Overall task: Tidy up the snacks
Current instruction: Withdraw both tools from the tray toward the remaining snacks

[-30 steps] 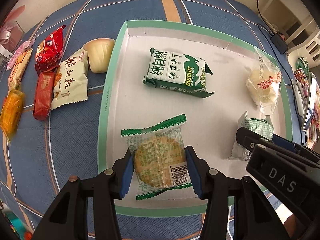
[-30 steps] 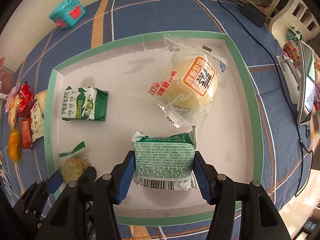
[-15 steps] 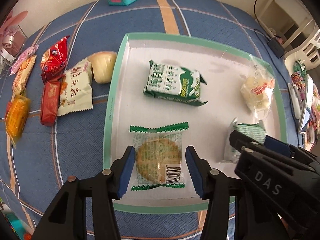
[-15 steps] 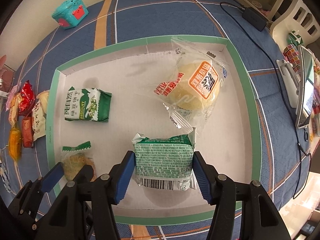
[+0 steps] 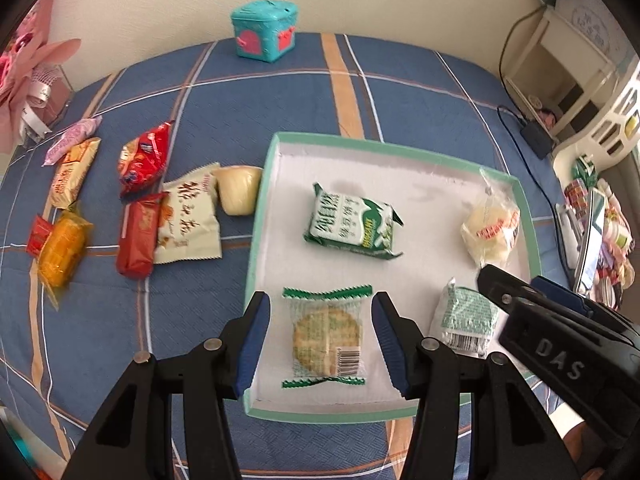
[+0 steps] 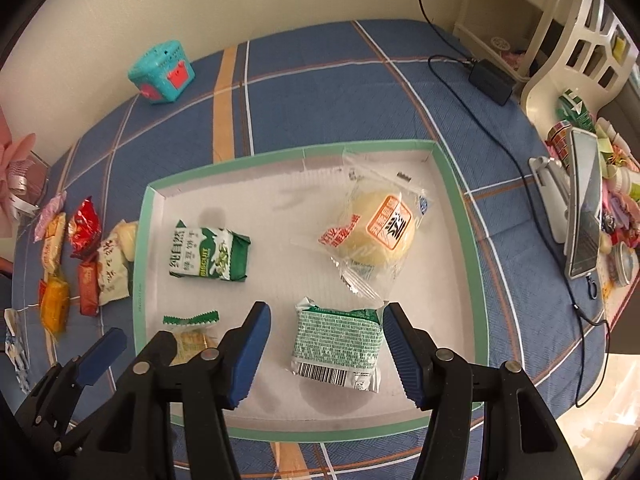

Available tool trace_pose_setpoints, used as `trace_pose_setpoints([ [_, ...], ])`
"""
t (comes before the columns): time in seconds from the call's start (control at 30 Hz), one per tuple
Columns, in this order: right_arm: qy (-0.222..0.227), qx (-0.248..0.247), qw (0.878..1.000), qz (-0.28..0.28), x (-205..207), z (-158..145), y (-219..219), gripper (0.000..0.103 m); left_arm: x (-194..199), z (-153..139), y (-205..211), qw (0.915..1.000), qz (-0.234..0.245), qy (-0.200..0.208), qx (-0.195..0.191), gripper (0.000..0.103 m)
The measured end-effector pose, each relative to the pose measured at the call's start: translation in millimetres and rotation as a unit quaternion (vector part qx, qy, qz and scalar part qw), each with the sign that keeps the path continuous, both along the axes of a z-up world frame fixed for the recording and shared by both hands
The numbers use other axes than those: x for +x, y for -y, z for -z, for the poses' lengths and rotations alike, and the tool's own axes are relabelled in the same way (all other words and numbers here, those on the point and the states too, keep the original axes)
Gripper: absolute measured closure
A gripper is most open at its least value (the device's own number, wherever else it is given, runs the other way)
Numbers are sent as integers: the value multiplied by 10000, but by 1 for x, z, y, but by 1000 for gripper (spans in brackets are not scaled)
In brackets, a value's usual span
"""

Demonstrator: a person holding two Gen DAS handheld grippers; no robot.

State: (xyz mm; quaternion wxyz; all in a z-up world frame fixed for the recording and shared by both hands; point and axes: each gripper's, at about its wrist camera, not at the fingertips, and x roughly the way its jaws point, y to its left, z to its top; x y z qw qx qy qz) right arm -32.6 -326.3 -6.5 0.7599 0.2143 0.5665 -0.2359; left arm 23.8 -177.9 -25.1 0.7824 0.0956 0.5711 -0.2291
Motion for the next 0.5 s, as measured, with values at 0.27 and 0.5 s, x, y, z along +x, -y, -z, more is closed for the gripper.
trace_pose_setpoints([
  [0.27,75,-22,10000,-2,-4,-1,3,41,22,-9,-34,9979,-624,142,-47,49],
  [0.5,54,-4,10000,-76,-1,1,-2,41,37,-13,-60,9946,-1021,131,-167,49],
])
